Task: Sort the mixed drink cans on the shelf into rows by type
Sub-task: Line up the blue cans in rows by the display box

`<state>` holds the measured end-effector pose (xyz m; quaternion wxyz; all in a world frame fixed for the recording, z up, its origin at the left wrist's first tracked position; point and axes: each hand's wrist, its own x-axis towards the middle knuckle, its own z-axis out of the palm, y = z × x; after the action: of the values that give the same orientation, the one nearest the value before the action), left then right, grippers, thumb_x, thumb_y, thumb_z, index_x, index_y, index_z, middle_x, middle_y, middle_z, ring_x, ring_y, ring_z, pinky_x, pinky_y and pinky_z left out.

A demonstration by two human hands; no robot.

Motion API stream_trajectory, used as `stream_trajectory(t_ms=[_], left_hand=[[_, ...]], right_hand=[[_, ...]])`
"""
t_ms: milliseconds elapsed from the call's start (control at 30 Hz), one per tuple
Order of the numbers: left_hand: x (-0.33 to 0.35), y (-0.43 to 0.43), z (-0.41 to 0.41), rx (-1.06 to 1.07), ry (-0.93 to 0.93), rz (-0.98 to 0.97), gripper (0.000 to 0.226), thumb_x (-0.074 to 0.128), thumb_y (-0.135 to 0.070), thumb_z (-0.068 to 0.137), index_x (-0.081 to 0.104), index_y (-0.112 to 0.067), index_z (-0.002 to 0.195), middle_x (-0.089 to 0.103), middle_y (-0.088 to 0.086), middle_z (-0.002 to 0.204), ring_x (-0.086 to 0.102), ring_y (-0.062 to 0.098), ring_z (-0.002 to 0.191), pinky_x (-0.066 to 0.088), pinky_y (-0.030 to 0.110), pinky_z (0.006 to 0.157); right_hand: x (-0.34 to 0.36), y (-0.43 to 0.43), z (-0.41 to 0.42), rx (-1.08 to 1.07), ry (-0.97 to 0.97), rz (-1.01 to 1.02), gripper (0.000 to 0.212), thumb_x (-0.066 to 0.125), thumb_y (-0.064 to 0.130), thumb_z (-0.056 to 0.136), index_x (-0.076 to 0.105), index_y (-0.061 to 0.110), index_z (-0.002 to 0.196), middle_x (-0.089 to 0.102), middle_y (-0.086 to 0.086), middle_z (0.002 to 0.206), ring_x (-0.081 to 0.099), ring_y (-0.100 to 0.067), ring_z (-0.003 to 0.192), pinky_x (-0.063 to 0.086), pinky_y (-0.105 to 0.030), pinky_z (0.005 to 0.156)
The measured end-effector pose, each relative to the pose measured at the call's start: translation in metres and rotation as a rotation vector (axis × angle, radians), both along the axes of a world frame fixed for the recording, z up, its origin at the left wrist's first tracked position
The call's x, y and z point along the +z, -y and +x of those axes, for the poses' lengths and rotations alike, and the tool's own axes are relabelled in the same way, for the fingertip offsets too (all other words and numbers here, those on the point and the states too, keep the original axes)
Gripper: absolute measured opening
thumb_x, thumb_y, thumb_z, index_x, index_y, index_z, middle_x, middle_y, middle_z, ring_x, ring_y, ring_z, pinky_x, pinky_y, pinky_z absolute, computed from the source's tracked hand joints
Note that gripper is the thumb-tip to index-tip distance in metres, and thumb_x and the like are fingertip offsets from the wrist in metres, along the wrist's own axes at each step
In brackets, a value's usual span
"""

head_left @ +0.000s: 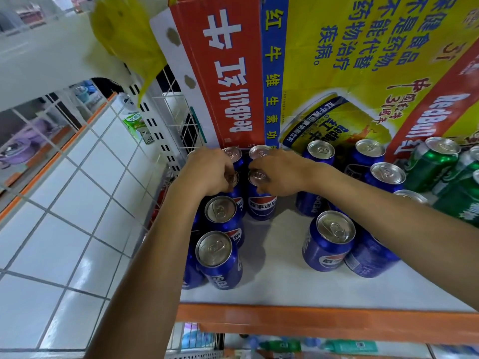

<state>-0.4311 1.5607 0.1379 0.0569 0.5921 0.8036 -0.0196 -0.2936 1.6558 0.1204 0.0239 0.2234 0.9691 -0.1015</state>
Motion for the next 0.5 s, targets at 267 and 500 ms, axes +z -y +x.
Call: stream_trajectory(t_ms=[267, 500], left_hand=[[-0.0011, -0.002, 0.0008, -0.001, -0.021, -0.009, 0.034, 0.074, -0.036, 0.078, 0.068, -0.027, 0.11, 0.064, -0.001, 0.106, 0.054, 0.023, 0.105, 0.039, 0.031, 0.083], [-0.0023, -0.0012, 0.0008, 0.009, -0.018, 0.006, 0.034, 0.073, -0.035, 0.079, 0.068, -0.028, 0.112, 0.061, 0.0, 0.107, 0.051, 0.025, 0.107, 0.036, 0.03, 0.08]], right_hand=[[-0.0006, 0.0016, 0.0015, -0.013, -0.062, 0.005, 0.034, 0.061, 0.032, 0.088, 0.06, 0.013, 0.115, 0.055, -0.006, 0.116, 0.055, -0.024, 0.104, 0.038, -0.028, 0.07], [-0.0054, 0.0002, 0.0019, -0.046, -0.066, 0.014, 0.041, 0.064, 0.039, 0.085, 0.058, 0.011, 0.115, 0.053, -0.007, 0.115, 0.054, -0.024, 0.104, 0.036, -0.029, 0.069]])
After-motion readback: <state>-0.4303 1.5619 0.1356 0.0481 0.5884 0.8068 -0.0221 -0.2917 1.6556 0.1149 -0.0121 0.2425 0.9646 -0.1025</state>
